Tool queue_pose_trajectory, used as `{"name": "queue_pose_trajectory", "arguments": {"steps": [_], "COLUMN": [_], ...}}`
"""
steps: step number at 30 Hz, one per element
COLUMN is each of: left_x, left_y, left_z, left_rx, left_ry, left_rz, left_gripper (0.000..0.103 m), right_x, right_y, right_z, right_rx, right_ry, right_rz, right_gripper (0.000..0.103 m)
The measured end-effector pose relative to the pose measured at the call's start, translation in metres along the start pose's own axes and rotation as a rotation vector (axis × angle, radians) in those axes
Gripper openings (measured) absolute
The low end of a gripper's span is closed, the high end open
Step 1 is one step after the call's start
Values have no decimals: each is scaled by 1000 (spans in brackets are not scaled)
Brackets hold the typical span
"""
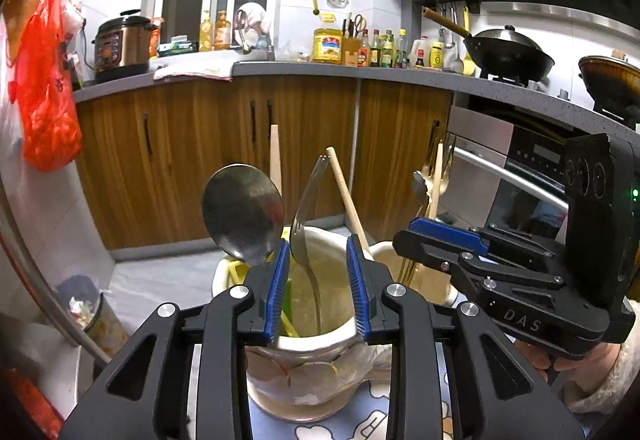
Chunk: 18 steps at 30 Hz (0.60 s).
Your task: Organize utensils
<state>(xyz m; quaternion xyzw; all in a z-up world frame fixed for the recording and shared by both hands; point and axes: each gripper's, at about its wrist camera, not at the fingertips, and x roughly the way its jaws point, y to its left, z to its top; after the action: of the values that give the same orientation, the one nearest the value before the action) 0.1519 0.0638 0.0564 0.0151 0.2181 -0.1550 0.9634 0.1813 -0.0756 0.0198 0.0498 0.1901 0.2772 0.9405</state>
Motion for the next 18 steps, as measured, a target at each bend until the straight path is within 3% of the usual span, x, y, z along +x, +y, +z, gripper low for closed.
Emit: {"name": "queue_pose_trajectory", "arguments": {"steps": [4,7,14,18], "left_x": [-17,-40,-90,-110], "left_y": [-1,-1,-10,-20], "left_z": [2,4,-11,-21], "left_rx": [-20,-36,-65,-75], "left_ry": [-11,-14,9,31], "left_rz": [5,11,74,109], "left_gripper": [39,45,72,81], "right_x": [-15,-37,-84,-104], "right_y": [1,3,20,29], "right_z": [7,15,11,-1], "right_rx": [17,45,71,85], "right_ry": [0,-3,80,112], "right_rz": [-19,-32,-118,-133], "right_gripper": [27,42,55,75]}}
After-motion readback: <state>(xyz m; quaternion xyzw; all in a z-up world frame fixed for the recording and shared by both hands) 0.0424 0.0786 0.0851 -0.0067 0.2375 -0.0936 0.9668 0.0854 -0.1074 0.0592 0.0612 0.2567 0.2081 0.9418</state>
